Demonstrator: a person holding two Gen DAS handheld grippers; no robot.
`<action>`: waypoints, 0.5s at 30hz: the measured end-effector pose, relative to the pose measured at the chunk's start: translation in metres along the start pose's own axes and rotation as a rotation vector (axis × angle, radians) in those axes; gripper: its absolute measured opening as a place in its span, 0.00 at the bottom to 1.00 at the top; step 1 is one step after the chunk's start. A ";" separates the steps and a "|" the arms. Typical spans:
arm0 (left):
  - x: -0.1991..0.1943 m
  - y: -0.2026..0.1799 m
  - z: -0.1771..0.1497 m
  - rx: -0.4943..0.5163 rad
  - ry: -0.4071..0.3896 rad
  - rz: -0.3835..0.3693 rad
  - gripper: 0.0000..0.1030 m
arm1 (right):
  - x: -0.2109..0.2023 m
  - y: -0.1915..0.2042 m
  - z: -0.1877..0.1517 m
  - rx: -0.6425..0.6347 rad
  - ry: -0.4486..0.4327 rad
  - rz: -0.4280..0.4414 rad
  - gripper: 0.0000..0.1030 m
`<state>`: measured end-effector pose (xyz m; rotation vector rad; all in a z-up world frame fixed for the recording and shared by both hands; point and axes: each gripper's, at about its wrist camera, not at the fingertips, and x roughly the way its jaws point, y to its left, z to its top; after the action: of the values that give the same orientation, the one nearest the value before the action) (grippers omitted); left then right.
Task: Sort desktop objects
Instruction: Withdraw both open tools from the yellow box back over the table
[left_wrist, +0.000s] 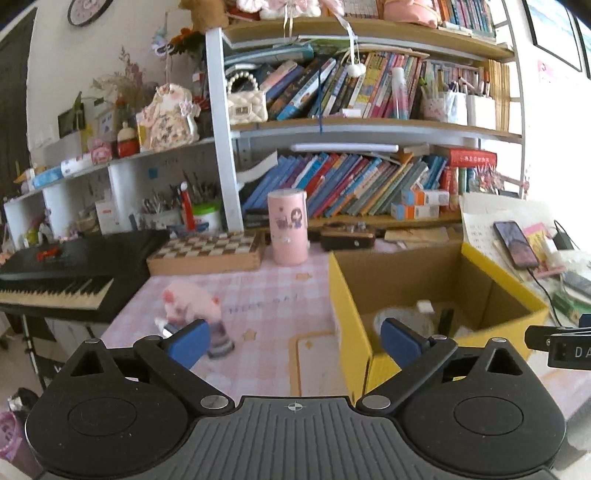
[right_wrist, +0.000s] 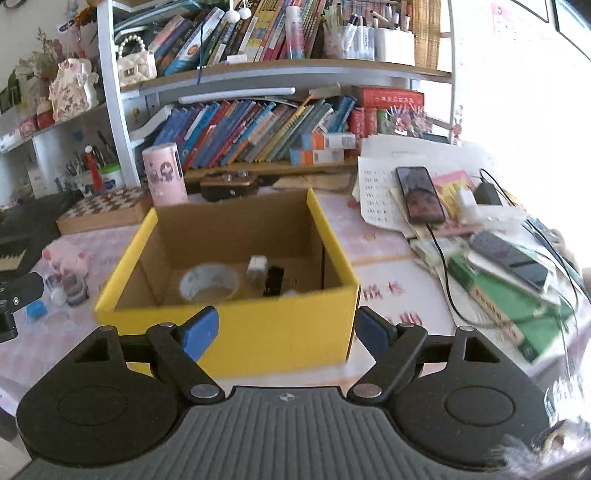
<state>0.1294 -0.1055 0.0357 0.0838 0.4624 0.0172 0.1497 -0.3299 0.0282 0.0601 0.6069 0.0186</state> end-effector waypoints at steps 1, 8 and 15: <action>-0.003 0.004 -0.004 -0.003 0.010 0.001 0.97 | -0.005 0.005 -0.006 -0.002 0.005 -0.014 0.77; -0.030 0.031 -0.043 0.028 0.073 0.032 0.97 | -0.036 0.038 -0.048 0.018 0.058 -0.076 0.77; -0.044 0.062 -0.065 0.015 0.159 0.011 0.97 | -0.055 0.067 -0.082 0.071 0.143 -0.012 0.73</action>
<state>0.0612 -0.0399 0.0031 0.1003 0.6210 0.0317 0.0576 -0.2603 -0.0031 0.1245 0.7510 -0.0107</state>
